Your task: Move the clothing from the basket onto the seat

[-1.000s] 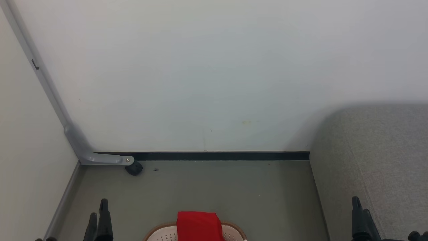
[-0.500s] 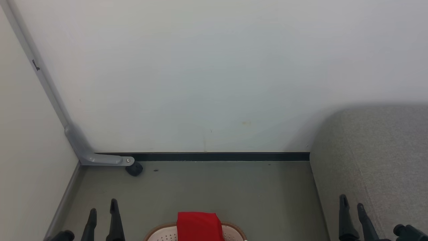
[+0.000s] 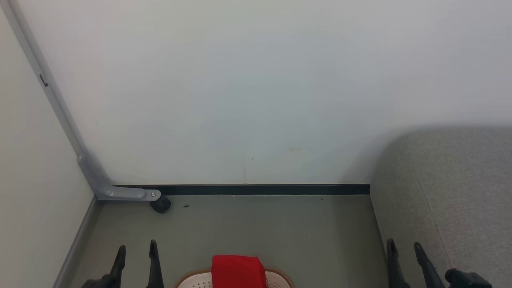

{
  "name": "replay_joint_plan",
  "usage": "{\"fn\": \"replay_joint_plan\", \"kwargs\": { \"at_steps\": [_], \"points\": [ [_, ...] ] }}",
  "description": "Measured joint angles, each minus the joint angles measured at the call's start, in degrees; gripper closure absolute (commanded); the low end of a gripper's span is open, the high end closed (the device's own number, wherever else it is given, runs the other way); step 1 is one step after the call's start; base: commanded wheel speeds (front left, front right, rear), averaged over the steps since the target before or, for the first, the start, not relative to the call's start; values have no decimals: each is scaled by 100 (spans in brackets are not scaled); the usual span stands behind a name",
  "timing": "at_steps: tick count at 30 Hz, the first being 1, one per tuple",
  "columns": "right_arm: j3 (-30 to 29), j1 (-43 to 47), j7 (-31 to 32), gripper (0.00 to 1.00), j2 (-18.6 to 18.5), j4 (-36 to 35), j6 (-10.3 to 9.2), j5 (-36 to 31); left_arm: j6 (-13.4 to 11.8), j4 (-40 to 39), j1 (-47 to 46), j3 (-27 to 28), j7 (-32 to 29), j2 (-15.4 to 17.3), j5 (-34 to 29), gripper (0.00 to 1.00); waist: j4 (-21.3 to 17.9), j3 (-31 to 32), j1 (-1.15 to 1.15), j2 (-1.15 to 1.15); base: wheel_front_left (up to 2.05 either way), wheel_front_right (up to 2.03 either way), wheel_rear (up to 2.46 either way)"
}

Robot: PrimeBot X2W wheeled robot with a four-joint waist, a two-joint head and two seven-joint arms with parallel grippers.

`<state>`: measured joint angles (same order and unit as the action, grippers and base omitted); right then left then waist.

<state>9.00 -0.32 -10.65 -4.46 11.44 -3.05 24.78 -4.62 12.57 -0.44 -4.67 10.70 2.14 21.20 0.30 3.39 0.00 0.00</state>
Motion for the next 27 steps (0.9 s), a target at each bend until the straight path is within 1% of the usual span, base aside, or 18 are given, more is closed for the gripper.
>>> {"fn": "replay_joint_plan", "kwargs": {
  "at_steps": [5,9,10,17,19,27],
  "points": [
    [193,2,-108,0,-32,90,1,-428,-57,116,12,-155,103,5,-416,0,-3,26,0,0,0,0,0],
    [294,2,-189,0,-36,167,1,-767,-105,218,27,-318,172,10,-631,0,-8,50,0,0,0,0,0],
    [319,3,-213,0,-36,185,1,-824,-146,250,44,-367,207,10,-711,0,-10,55,0,0,0,0,0],
    [499,15,-347,0,-56,356,1,-1407,-230,491,81,-587,336,19,-925,0,-21,96,0,0,0,0,0],
    [524,36,-358,0,-56,385,1,-1461,-250,514,81,-611,359,24,-1036,0,-25,100,0,0,0,0,0],
    [521,64,-358,0,-56,466,1,-1460,-250,626,80,-660,360,32,-1007,0,-24,119,0,0,0,0,0]
  ]
}}
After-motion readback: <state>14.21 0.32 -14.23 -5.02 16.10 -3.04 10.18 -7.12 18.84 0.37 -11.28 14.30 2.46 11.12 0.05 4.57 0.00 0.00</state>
